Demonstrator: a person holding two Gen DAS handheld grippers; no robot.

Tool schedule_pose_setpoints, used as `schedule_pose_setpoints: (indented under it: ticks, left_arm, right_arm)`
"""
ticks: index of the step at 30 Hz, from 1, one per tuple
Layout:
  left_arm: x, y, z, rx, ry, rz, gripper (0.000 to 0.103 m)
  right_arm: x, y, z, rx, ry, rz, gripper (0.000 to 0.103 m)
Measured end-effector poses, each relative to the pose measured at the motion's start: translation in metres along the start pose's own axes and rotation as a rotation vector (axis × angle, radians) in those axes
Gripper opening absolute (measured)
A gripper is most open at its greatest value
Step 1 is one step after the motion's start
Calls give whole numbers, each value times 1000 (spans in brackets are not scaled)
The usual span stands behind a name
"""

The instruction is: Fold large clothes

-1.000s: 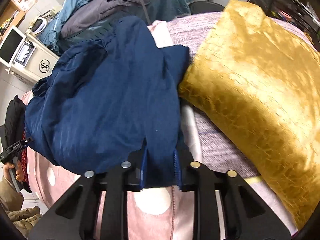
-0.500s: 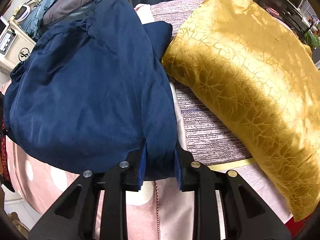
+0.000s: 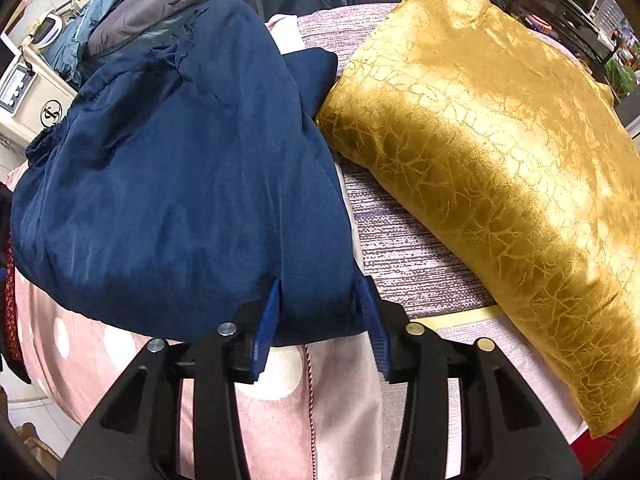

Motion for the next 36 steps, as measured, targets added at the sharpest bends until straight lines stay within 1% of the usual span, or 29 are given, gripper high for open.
schedule_pose_setpoints:
  ticks: [1, 2, 4, 5, 6, 7, 10, 13, 14, 16, 17, 18, 20, 22, 23, 25, 26, 27, 30, 31, 33, 35, 36]
  left_arm:
    - [2, 1, 1, 1, 8, 8, 78]
    - [2, 5, 2, 0, 12, 13, 78]
    - [9, 4, 5, -4, 15, 21, 78]
    - [13, 3, 6, -8, 16, 25, 79]
    - [15, 3, 9, -11, 17, 27, 79]
    - [18, 2, 12, -16, 17, 28, 79]
    - [22, -2, 21, -35, 28, 29, 80]
    - [21, -7, 32, -61, 67, 36, 80]
    - [20, -8, 35, -68, 82, 39, 80]
    - [18, -10, 40, -81, 109, 40, 80]
    - [17, -10, 41, -85, 116, 37, 80]
    - [17, -10, 43, -90, 120, 33, 80]
    - [18, -10, 45, -96, 118, 23, 80]
    - [17, -9, 47, -99, 114, 13, 80]
    - [17, -8, 49, -101, 112, 9, 80]
    - [17, -7, 51, -107, 107, -3, 80]
    - [16, -7, 51, -109, 107, -6, 80]
    - [16, -8, 52, -113, 108, -8, 80]
    - [15, -9, 52, -116, 110, -12, 80]
    - [15, -9, 51, -115, 112, -8, 80]
    - [13, -9, 49, -110, 121, 13, 80]
    - [10, -8, 45, -102, 131, 34, 80]
    - [5, -8, 40, -94, 143, 48, 80]
  right_arm:
    - [3, 1, 0, 0, -6, -19, 43]
    - [10, 4, -1, 4, -24, -66, 43]
    - [27, 10, -5, 21, -92, -192, 44]
    - [41, 12, -9, 25, -148, -285, 50]
    - [51, 13, -11, 27, -187, -346, 59]
    - [64, 13, -14, 32, -227, -402, 60]
    - [80, 10, -24, 30, -238, -467, 60]
    - [76, 0, -33, -6, -213, -530, 60]
    - [72, -5, -36, -16, -200, -538, 60]
    - [64, -16, -44, -28, -174, -520, 60]
    - [61, -23, -48, -37, -171, -524, 60]
    - [58, -28, -49, -46, -174, -532, 60]
    - [47, -48, -56, -91, -165, -568, 61]
    - [33, -60, -62, -107, -124, -529, 63]
    - [27, -65, -64, -112, -102, -530, 63]
    - [18, -72, -70, -118, -85, -539, 72]
    - [13, -77, -73, -123, -79, -540, 78]
    - [10, -80, -76, -126, -75, -536, 81]
    - [-2, -82, -81, -117, -75, -505, 81]
    - [-6, -78, -80, -104, -81, -504, 81]
    - [-17, -69, -74, -75, -62, -529, 81]
    - [-31, -69, -70, -69, 19, -454, 81]
    - [-31, -71, -71, -73, 30, -440, 81]
Point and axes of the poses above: each gripper's, at about its wrist camera, not at the fingertips, and y roughly against the way its jaws point, x to its right, z to its underside, the point moved 1 cm from there along -y, roughly the way its jaws point, and after that the axes turned 2 degrees about -y, right-handed, at the moved point
